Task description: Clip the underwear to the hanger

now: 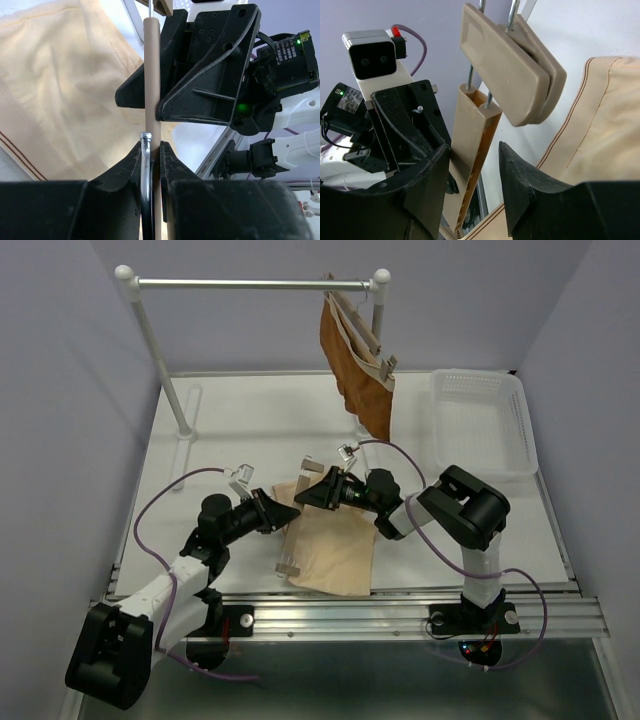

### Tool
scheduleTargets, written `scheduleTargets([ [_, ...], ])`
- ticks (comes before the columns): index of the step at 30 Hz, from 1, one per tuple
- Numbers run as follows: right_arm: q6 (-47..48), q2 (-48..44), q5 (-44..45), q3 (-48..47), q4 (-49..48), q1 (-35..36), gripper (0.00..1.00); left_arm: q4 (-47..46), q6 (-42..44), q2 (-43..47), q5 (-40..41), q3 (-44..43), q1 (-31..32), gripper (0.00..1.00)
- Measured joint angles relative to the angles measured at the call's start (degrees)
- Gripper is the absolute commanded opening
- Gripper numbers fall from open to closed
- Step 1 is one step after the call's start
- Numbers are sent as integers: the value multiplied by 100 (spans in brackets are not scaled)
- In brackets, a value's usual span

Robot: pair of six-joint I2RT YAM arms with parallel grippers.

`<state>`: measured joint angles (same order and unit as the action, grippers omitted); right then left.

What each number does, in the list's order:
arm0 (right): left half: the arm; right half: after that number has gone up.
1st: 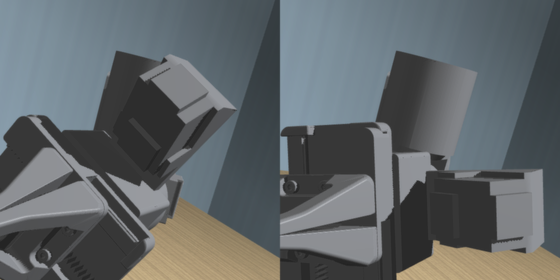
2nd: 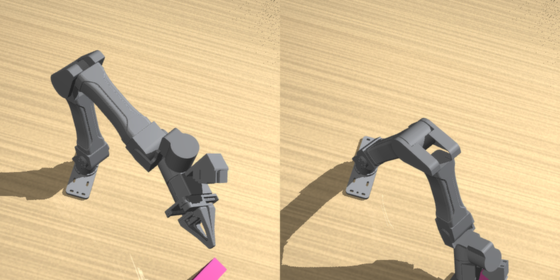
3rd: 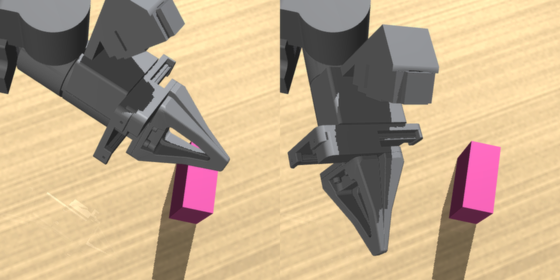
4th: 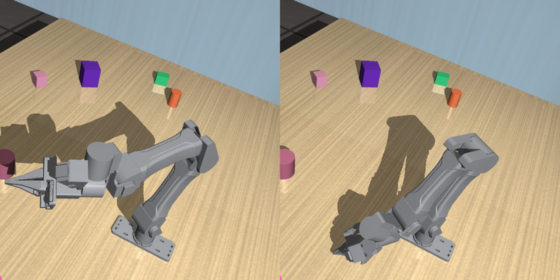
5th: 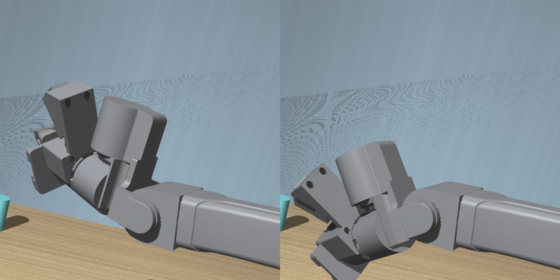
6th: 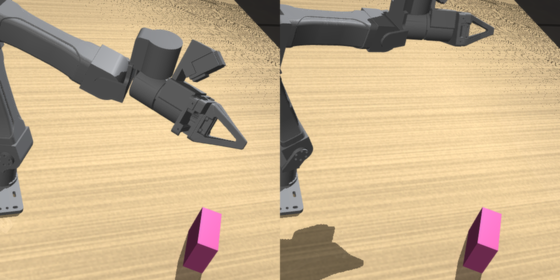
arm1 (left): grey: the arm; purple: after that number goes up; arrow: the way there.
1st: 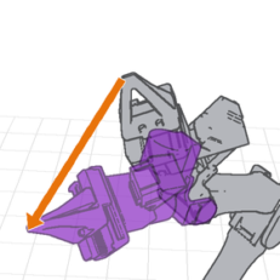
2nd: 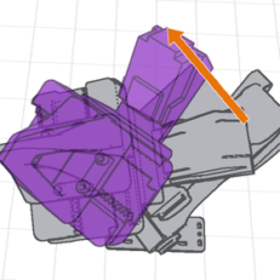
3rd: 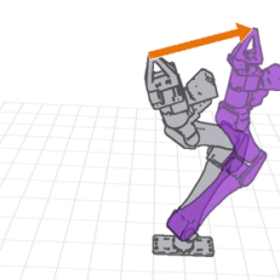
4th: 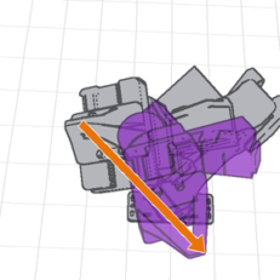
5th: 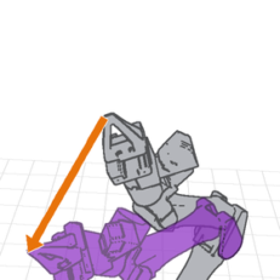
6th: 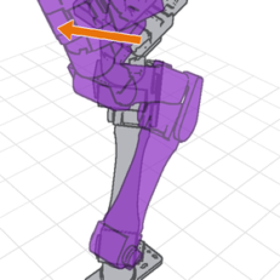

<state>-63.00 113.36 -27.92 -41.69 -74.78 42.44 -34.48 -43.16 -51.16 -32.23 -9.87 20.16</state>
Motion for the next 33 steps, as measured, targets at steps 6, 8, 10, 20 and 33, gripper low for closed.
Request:
scheduleTargets([
  [6,-109,87,-70,-103,-31,0,38,0,-2,-55,-11,0,0,0],
  [8,-140,90,-90,-136,-31,2,32,-17,-7,-55,0,0,-2,0],
  [10,-197,90,-111,-142,-37,2,26,-48,-11,-55,15,0,-2,0],
  [20,-328,90,-120,-146,-59,0,1,-122,-94,-118,20,0,-2,24],
  [33,-251,33,-101,166,-59,2,1,398,-175,59,-13,-109,9,69],
])
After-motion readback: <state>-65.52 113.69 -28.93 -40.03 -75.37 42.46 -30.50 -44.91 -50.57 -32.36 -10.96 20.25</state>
